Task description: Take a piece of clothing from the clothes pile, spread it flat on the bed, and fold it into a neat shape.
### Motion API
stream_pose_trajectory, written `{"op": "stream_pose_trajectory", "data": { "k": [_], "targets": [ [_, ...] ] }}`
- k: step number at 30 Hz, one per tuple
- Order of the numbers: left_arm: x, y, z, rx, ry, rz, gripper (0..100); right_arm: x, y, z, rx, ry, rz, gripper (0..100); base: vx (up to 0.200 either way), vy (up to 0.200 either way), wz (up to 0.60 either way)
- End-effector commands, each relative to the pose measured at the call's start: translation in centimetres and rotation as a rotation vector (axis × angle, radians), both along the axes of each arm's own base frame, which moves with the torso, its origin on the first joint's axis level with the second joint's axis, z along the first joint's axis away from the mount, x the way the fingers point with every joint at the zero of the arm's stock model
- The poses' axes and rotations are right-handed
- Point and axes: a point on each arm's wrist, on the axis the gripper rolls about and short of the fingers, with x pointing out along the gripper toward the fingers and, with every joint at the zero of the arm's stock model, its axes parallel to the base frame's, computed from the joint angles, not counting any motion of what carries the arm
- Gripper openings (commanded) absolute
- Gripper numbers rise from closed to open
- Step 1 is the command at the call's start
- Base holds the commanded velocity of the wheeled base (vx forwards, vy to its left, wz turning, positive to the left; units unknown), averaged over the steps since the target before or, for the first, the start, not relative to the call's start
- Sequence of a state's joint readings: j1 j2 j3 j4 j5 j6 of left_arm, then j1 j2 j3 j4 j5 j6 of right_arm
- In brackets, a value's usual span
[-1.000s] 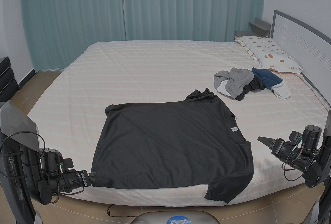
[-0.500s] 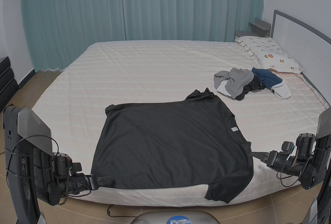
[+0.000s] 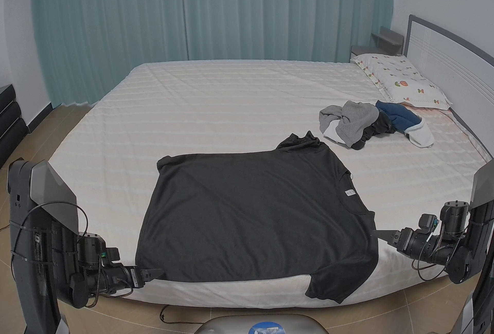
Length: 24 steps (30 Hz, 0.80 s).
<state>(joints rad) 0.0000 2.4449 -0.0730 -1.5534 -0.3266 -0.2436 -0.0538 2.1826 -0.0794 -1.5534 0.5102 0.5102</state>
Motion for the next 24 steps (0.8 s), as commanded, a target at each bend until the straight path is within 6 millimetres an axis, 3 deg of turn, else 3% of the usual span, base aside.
{"op": "stream_pose_trajectory", "data": {
  "k": [1,8,23,24],
  "targets": [
    [0.38,-0.11,-0.14,0.000,-0.017,-0.007,100,0.08,0.03,0.00,0.000,-0.008,0.001,100,0.000,0.000,0.00],
    [1.00,-0.23,-0.55,-0.015,-0.029,-0.024,100,0.15,0.03,-0.02,0.001,-0.009,0.000,100,0.000,0.000,0.00],
    [0.08,-0.33,-0.12,-0.089,-0.006,-0.088,100,0.08,-0.07,-0.11,0.001,-0.003,-0.005,100,0.000,0.000,0.00],
    [0.21,-0.26,-0.20,-0.089,-0.009,-0.085,0,0.08,-0.07,-0.11,0.001,-0.003,-0.005,100,0.000,0.000,0.00]
  ]
}}
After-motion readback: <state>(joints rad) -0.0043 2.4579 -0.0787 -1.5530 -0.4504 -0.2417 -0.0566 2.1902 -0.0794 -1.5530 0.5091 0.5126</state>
